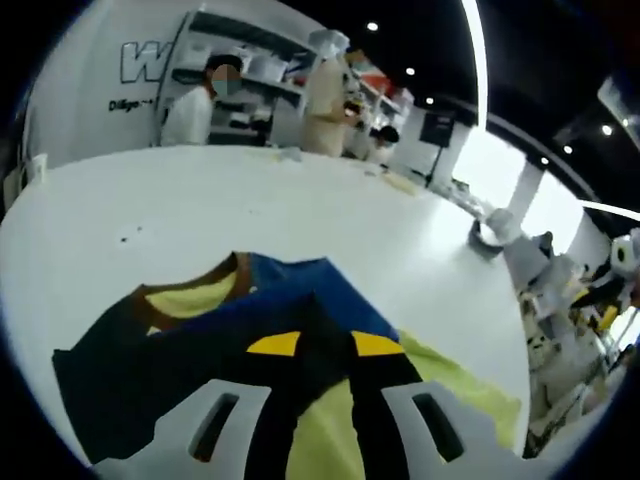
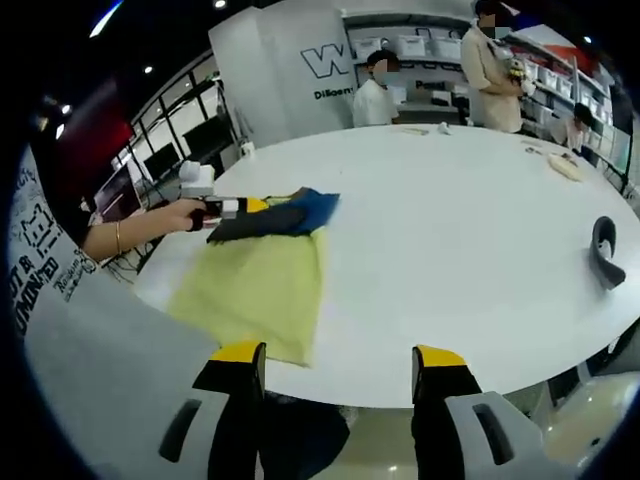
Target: Fold the garment on the visible template until the final outline fits inside the template.
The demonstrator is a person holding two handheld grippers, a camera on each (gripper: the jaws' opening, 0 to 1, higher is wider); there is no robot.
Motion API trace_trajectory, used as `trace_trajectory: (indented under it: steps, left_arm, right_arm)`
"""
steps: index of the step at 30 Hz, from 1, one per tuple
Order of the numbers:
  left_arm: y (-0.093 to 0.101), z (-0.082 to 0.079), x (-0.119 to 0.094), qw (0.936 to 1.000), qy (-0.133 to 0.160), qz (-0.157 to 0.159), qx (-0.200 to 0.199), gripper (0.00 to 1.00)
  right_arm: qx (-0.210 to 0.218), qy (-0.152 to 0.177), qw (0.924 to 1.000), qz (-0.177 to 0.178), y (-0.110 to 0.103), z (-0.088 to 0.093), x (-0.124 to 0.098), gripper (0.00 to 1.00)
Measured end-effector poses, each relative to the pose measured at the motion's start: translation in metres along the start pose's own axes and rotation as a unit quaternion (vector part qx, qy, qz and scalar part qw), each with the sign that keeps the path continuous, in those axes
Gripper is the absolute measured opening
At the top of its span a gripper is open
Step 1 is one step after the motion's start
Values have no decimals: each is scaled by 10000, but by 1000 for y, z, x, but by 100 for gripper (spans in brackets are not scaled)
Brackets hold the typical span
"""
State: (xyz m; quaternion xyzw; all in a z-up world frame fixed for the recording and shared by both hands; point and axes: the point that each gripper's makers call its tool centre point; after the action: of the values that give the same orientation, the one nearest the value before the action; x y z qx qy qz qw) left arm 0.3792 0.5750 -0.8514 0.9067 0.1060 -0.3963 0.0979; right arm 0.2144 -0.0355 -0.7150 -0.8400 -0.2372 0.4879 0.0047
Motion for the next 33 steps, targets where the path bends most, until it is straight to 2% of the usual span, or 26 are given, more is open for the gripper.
trace_trajectory:
  steps: [5,6,8,10,11,14,15,17,18,19,22,24,26,28,30,32,33]
  left_arm:
    - [5,4,-7,9998,-69,43,-207,18]
    - [9,7,-10,9997,-208,107,-25,20]
    - [0,7,-9,9987,-255,-99,425,23]
    - [-1,8,-11,9984,-277,-163,472,27]
    - [2,13,-15,9980,-402,-106,466,28]
    - [1,7,-18,9998,-187,71,-55,34]
    - [-6,8,-19,9997,-203,-140,63,36]
    - [-9,8,-19,9994,-223,-247,109,38]
    - [-6,9,-13,9994,-273,-148,-117,39]
    - [-10,6,-14,9990,-310,-325,18,39]
    - [-11,6,-10,9981,-341,-512,74,41]
    - [-12,6,-10,9982,-279,-537,-55,42]
    - [-11,6,-8,9985,-247,-490,-26,43]
    - [-1,4,-9,9992,-210,-346,3,44]
    - [1,5,-9,9993,-223,-309,-29,44]
    - [5,5,-9,9983,-335,-231,-416,44]
    - [14,6,-9,9956,-653,86,-668,44]
  right_arm:
    - [-18,-32,10000,-46,-1,1,1,56]
    - [-28,-34,10000,-50,-1,1,1,56]
    - [-41,-8,10000,-51,1,1,-4,56]
    - [-43,-4,10000,-48,3,1,-5,56]
    - [-38,-3,10000,-19,5,1,-7,55]
    - [-6,-3,10000,14,9,3,-10,55]
    - [7,-3,10000,11,10,4,-10,55]
    - [46,-5,10000,5,11,6,-11,54]
    - [58,-26,10000,14,11,7,-11,54]
    - [92,-21,10000,7,12,9,-11,53]
    - [145,-14,9999,-35,12,10,-9,53]
    - [119,-46,9999,-44,11,10,-7,53]
    - [151,-20,9998,-100,10,10,-6,52]
    - [114,-8,9999,-55,11,9,-7,52]
    - [1,-57,9999,162,19,9,-7,51]
    - [-83,-56,9997,224,20,8,-8,51]
    - [-17,-37,9999,147,19,8,-8,51]
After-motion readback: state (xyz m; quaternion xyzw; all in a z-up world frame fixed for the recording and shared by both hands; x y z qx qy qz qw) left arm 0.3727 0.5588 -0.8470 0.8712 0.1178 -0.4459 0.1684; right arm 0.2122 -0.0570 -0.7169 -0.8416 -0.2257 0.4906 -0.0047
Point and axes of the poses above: the point that each gripper's makers call its tool centre point, and the gripper's own axes: x roughly forward along the fingers, y roughly to its right, z roughly out of its underside, and after that the axes turned 13 degrees about -y, right-handed
